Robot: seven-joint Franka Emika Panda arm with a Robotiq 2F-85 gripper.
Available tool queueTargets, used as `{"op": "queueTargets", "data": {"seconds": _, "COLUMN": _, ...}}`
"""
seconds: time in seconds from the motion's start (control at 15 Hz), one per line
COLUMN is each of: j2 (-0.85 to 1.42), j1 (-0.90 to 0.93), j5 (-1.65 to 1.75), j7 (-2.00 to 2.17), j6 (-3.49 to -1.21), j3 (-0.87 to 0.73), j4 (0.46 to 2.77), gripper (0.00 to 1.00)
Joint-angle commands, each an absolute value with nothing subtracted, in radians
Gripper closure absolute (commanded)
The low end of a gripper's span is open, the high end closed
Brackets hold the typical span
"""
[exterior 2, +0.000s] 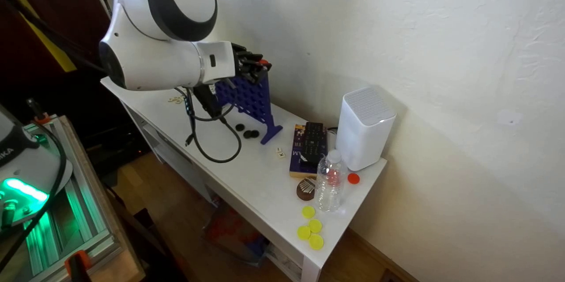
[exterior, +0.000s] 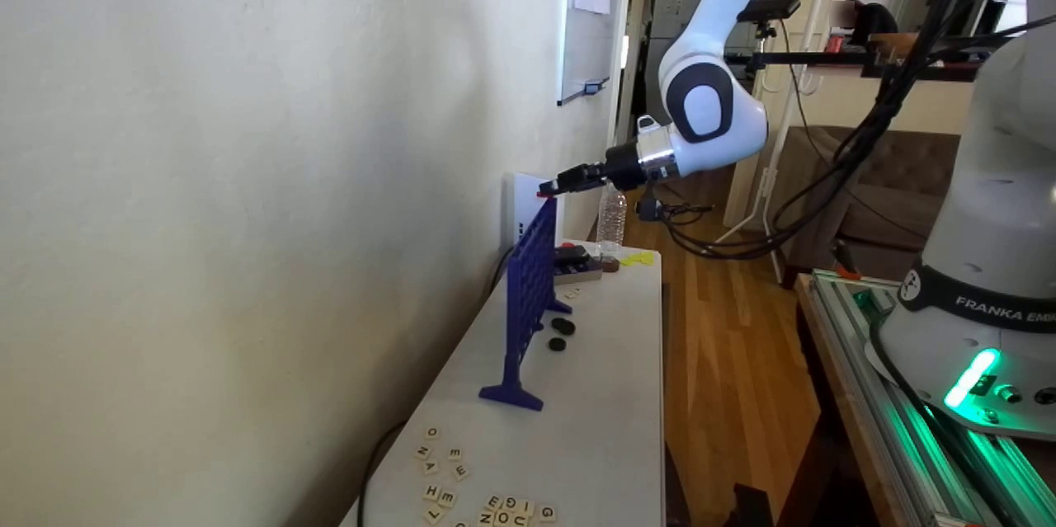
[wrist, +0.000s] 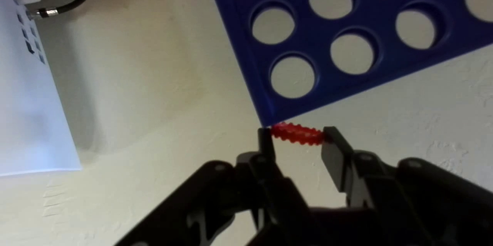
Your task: Move the orange object to the right
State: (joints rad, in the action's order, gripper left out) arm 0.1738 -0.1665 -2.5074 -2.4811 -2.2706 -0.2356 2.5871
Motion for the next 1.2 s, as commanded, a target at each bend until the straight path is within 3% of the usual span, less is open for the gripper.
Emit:
{"op": "queueTargets", "data": {"seconds": 0.0, "j2": 0.167, "j1": -0.154, "j5": -2.505, "j7": -2.461, "j6": -2.286, "j3": -0.238, "j4": 2.593, "gripper": 0.86}}
{"op": "queueTargets", "data": {"seconds": 1.13, "j2": 0.111, "j1": -0.172, "j5": -2.505, "j7": -2.464, "j6": -2.258, "j3": -0.261, "j4": 2.626, "gripper": 0.86}}
